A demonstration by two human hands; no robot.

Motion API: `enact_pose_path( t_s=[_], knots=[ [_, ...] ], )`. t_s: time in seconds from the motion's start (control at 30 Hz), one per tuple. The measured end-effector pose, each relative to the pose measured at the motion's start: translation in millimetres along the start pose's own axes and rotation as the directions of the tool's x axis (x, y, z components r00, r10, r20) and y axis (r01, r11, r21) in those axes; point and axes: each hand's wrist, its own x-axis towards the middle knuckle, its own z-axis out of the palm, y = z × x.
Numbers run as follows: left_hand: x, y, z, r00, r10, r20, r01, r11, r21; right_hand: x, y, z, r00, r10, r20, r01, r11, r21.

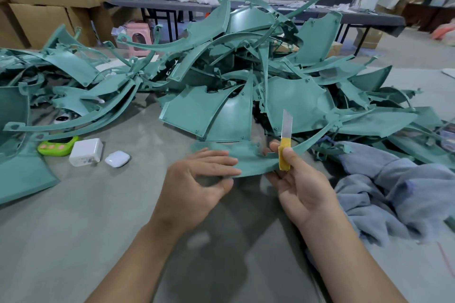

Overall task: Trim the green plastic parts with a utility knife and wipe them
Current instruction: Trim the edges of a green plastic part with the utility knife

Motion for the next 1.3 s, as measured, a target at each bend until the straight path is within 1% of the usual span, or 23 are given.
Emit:
enact_pose_path(
  t_s=[0.1, 0.2, 0.33, 0.4, 0.47, 0.53, 0.6, 0.67, 0.7, 0.73, 0.77, 0.8, 0.83, 0.87, 0.9, 0.93, 1.0, 1.07, 1.1, 1.13, 1.2, 1.23, 1.3],
  knots=[
    [2.3, -1.5, -1.3, 0.998, -0.060, -0.023, 0.057, 0.992, -0.114, -0.9, 1.1, 0.7, 1.000, -0.009, 0.007, 0.009, 1.000, 0.003],
    [3.3, -0.1, -2.3, 0.992, -0.122, -0.031, 0.110, 0.958, -0.265, -0.9, 2.0, 2.6, 1.000, -0.012, -0.001, 0.012, 1.000, -0.012],
    [5.7, 0.3, -3.0, 0.981, -0.172, -0.085, 0.125, 0.910, -0.396, -1.8, 5.5, 4.6, 1.000, -0.006, -0.002, 0.006, 1.000, -0.022],
    [7.5, -2.2, -7.6, 0.956, -0.263, -0.129, 0.172, 0.861, -0.478, -2.0, 4.2, 4.6, 1.000, 0.001, -0.024, 0.000, 1.000, 0.005],
    [10.0, -7.5, -15.5, 0.923, -0.337, -0.187, 0.214, 0.851, -0.479, -1.9, 1.3, 3.3, 0.999, 0.008, -0.048, -0.006, 0.999, 0.039],
    [11.1, -13.4, -22.6, 0.891, -0.375, -0.255, 0.236, 0.863, -0.446, -2.3, -0.6, 2.0, 0.999, 0.010, -0.051, -0.007, 0.998, 0.066],
    [12.1, -14.6, -27.3, 0.845, -0.419, -0.332, 0.259, 0.864, -0.432, -2.9, -1.2, 2.2, 0.999, 0.012, -0.043, -0.008, 0.996, 0.087],
    [11.2, -15.3, -30.9, 0.803, -0.434, -0.409, 0.305, 0.888, -0.343, -3.4, -1.3, 2.9, 0.999, 0.010, -0.033, -0.007, 0.996, 0.088],
    [9.5, -15.1, -34.3, 0.810, -0.385, -0.443, 0.289, 0.918, -0.270, -3.5, -1.7, 3.2, 1.000, 0.010, -0.028, -0.008, 0.996, 0.090],
    [6.7, -14.4, -37.7, 0.846, -0.297, -0.442, 0.242, 0.954, -0.179, -3.3, -2.2, 3.3, 1.000, 0.010, -0.024, -0.008, 0.995, 0.096],
    [4.0, -12.0, -40.1, 0.905, -0.156, -0.397, 0.168, 0.986, -0.004, -3.1, -2.6, 3.3, 1.000, 0.009, -0.021, -0.007, 0.995, 0.103],
    [1.0, -10.7, -40.6, 0.958, -0.008, -0.288, 0.057, 0.985, 0.163, -2.8, -2.5, 3.2, 1.000, 0.008, -0.019, -0.006, 0.994, 0.107],
    [-0.8, -6.7, -37.1, 0.981, 0.113, -0.158, -0.057, 0.945, 0.321, -2.9, -2.1, 3.3, 1.000, 0.010, -0.015, -0.009, 0.994, 0.107],
    [-1.6, -4.0, -30.8, 0.982, 0.185, -0.045, -0.147, 0.888, 0.435, -3.1, -1.6, 3.6, 1.000, 0.018, -0.005, -0.017, 0.995, 0.099],
    [-2.2, 1.2, -23.5, 0.978, 0.206, 0.033, -0.196, 0.852, 0.486, -3.5, -1.1, 3.9, 0.999, 0.031, 0.014, -0.032, 0.996, 0.083],
    [-2.4, 2.7, -16.5, 0.972, 0.224, 0.070, -0.227, 0.820, 0.526, -4.1, -0.5, 4.0, 0.998, 0.048, 0.036, -0.050, 0.997, 0.063],
    [-2.3, 2.5, -9.3, 0.963, 0.251, 0.097, -0.261, 0.779, 0.571, -4.8, -0.3, 3.2, 0.994, 0.084, 0.062, -0.086, 0.996, 0.024],
    [-2.5, -5.0, -11.6, 0.950, 0.300, 0.085, -0.295, 0.774, 0.561, -5.2, -0.6, 1.9, 0.992, 0.111, 0.057, -0.111, 0.994, 0.000],
    [-2.9, -8.1, -13.5, 0.952, 0.300, 0.064, -0.286, 0.791, 0.541, -5.2, -1.0, 0.8, 0.992, 0.116, 0.046, -0.116, 0.993, -0.003],
    [-3.5, -10.3, -14.3, 0.961, 0.274, 0.024, -0.248, 0.826, 0.507, -4.6, -1.4, -0.3, 0.993, 0.116, 0.033, -0.116, 0.993, 0.005],
    [-3.1, -13.6, -14.4, 0.982, 0.162, -0.099, -0.108, 0.904, 0.413, -4.6, -4.2, -3.0, 0.995, 0.101, 0.009, -0.101, 0.995, 0.009],
    [-1.7, -14.7, -14.9, 0.981, 0.114, -0.154, -0.048, 0.925, 0.377, -5.3, -6.4, -4.1, 0.996, 0.084, 0.002, -0.084, 0.996, -0.020],
    [0.3, -16.2, -16.9, 0.978, 0.075, -0.196, -0.001, 0.936, 0.352, -8.2, -9.5, -3.9, 0.999, 0.033, 0.016, -0.030, 0.992, -0.122]
  ],
)
